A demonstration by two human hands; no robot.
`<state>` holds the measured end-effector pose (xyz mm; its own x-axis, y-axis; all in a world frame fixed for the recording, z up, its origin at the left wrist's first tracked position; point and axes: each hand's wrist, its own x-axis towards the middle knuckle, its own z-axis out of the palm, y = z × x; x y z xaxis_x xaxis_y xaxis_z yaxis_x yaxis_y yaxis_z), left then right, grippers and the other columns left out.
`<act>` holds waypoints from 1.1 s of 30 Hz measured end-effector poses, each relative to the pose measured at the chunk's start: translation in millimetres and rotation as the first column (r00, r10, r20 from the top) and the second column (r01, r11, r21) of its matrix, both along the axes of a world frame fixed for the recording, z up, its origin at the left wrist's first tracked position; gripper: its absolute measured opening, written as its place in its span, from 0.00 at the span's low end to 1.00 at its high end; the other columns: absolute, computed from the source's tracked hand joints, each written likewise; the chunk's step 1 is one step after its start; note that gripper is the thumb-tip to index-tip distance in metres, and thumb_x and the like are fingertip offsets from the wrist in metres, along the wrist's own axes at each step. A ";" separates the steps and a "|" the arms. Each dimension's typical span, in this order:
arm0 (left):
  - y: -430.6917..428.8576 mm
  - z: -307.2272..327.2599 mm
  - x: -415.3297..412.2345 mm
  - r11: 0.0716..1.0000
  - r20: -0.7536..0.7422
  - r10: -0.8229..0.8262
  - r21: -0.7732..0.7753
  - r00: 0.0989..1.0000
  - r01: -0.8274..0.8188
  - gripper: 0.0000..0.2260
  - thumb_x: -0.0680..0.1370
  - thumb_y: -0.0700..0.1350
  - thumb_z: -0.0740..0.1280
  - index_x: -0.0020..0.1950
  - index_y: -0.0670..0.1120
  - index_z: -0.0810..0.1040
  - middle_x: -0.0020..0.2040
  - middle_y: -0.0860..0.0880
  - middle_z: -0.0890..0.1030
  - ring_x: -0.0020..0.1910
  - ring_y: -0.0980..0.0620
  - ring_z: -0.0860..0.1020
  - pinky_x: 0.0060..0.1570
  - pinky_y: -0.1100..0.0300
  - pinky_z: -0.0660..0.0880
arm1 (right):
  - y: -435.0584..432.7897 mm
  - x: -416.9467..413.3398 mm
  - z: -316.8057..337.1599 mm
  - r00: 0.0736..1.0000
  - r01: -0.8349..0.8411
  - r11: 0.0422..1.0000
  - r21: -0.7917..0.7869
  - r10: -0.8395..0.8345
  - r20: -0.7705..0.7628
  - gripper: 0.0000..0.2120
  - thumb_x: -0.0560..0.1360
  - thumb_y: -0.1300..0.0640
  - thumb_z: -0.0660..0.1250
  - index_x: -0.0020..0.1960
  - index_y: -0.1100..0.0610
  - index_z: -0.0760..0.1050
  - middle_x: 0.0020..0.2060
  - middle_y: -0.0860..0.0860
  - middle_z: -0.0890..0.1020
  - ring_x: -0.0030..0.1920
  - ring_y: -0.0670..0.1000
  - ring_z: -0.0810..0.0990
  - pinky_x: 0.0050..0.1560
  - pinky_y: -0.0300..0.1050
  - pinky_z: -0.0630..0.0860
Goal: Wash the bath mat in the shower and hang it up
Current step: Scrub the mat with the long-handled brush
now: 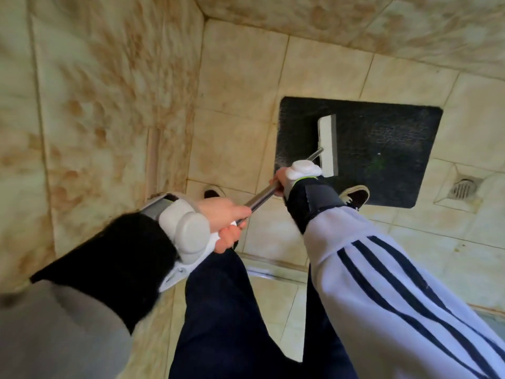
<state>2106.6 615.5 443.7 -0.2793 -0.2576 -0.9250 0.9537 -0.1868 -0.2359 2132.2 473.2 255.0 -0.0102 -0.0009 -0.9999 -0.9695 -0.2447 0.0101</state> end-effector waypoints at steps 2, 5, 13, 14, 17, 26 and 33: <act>34.2 22.2 -9.3 0.997 -0.019 -0.012 0.071 1.000 0.013 0.16 0.82 0.46 0.53 0.35 0.44 0.63 0.18 0.53 0.61 0.13 0.59 0.58 0.16 0.75 0.56 | 43.5 -10.0 18.2 1.000 0.008 0.991 0.134 -0.005 -0.026 0.12 0.81 0.63 0.54 0.39 0.55 0.64 0.37 0.51 0.72 0.21 0.42 0.79 0.17 0.30 0.71; 55.9 46.2 -7.8 0.991 -0.015 -0.042 0.129 0.999 0.044 0.16 0.83 0.45 0.53 0.35 0.43 0.63 0.18 0.53 0.61 0.12 0.58 0.58 0.16 0.75 0.58 | 88.8 -15.6 27.0 0.997 -0.033 0.991 0.132 0.042 -0.068 0.12 0.80 0.63 0.55 0.37 0.58 0.66 0.26 0.54 0.79 0.16 0.45 0.76 0.19 0.32 0.72; 0.5 72.7 40.2 0.974 0.051 -0.182 0.144 0.982 0.174 0.16 0.82 0.45 0.54 0.34 0.44 0.63 0.19 0.52 0.61 0.13 0.57 0.58 0.17 0.73 0.59 | 31.9 30.8 51.5 0.979 0.200 0.976 0.083 -0.196 -0.058 0.05 0.79 0.62 0.57 0.44 0.60 0.65 0.31 0.55 0.75 0.15 0.49 0.76 0.17 0.35 0.72; -24.7 68.2 51.3 0.976 0.061 -0.189 0.121 0.980 0.181 0.16 0.82 0.45 0.54 0.34 0.44 0.63 0.19 0.52 0.61 0.13 0.57 0.58 0.17 0.73 0.59 | 1.3 42.3 50.8 0.973 0.232 0.972 0.040 -0.231 -0.033 0.02 0.78 0.62 0.58 0.47 0.60 0.66 0.32 0.55 0.75 0.18 0.49 0.78 0.17 0.35 0.72; -108.4 57.1 84.0 0.976 0.094 -0.216 0.054 0.972 0.212 0.16 0.82 0.46 0.53 0.34 0.44 0.62 0.18 0.52 0.61 0.12 0.57 0.58 0.18 0.75 0.58 | -96.5 72.3 51.2 0.964 0.264 0.963 -0.061 -0.266 -0.028 0.06 0.78 0.63 0.58 0.42 0.62 0.68 0.31 0.54 0.74 0.29 0.48 0.76 0.17 0.34 0.72; -292.2 28.4 145.3 0.943 0.117 -0.319 -0.066 0.941 0.328 0.15 0.81 0.45 0.54 0.34 0.45 0.62 0.19 0.52 0.60 0.14 0.56 0.58 0.19 0.73 0.57 | -309.3 117.3 36.7 0.916 0.385 0.897 -0.219 -0.400 -0.026 0.13 0.80 0.62 0.56 0.37 0.60 0.66 0.32 0.53 0.73 0.31 0.48 0.72 0.13 0.34 0.70; -320.0 -21.8 167.1 0.936 0.069 -0.335 -0.091 0.940 0.340 0.18 0.81 0.52 0.57 0.34 0.45 0.63 0.22 0.51 0.60 0.14 0.56 0.59 0.20 0.72 0.59 | -336.2 129.2 -26.2 0.885 0.448 0.862 -0.238 -0.465 -0.018 0.12 0.80 0.59 0.57 0.37 0.59 0.66 0.31 0.53 0.72 0.30 0.48 0.72 0.16 0.32 0.70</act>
<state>2273.8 295.5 421.8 -0.3182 -0.2481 -0.9150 0.8409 -0.5196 -0.1515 2261.4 137.0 228.8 -0.1349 -0.1985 -0.9708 -0.9667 0.2414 0.0850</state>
